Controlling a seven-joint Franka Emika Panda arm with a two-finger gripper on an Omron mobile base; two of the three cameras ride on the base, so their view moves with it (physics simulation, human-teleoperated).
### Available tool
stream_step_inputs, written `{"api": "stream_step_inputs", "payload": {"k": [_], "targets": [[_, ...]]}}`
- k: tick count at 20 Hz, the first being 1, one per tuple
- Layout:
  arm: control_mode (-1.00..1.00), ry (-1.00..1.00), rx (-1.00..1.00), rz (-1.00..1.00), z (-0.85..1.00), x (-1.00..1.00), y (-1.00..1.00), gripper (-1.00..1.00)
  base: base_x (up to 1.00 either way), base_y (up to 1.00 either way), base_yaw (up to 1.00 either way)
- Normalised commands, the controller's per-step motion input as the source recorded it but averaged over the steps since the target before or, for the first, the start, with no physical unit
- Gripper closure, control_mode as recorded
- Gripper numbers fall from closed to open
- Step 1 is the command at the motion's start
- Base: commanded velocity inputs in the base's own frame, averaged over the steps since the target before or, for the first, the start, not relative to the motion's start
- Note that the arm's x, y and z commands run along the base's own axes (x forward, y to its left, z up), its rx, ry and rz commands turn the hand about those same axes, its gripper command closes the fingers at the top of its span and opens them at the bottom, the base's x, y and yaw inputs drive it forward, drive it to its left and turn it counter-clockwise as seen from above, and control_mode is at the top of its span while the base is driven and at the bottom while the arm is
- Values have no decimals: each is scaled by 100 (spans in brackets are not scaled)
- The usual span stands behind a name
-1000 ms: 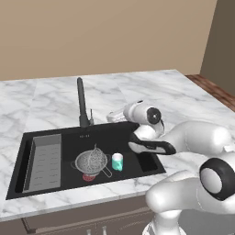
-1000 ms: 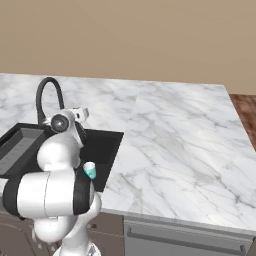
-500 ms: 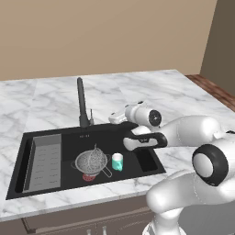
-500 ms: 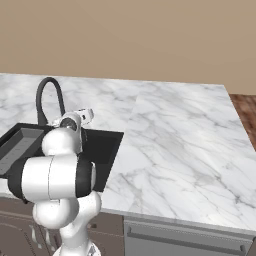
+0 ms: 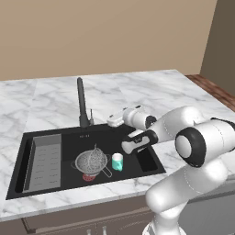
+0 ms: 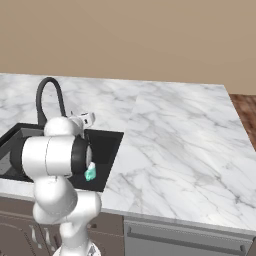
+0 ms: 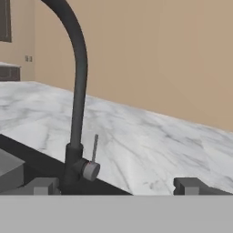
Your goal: Pick the strainer and colander and place them in the sink. Then turn on the water.
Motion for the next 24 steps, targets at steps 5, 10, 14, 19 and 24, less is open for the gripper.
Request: {"api": "stream_step_inputs", "payload": {"k": [5,10,14,19,24], "targets": [[-100,-1,3,0,-9,26,0,-100,0,0,0],[-100,0,2,0,-5,31,3,-100,0,0,0],[-100,0,1,0,-5,32,9,-100,0,0,0],[-100,-1,1,0,-14,20,4,-100,0,0,0],[-100,-3,0,0,-20,17,9,-100,0,0,0]]}}
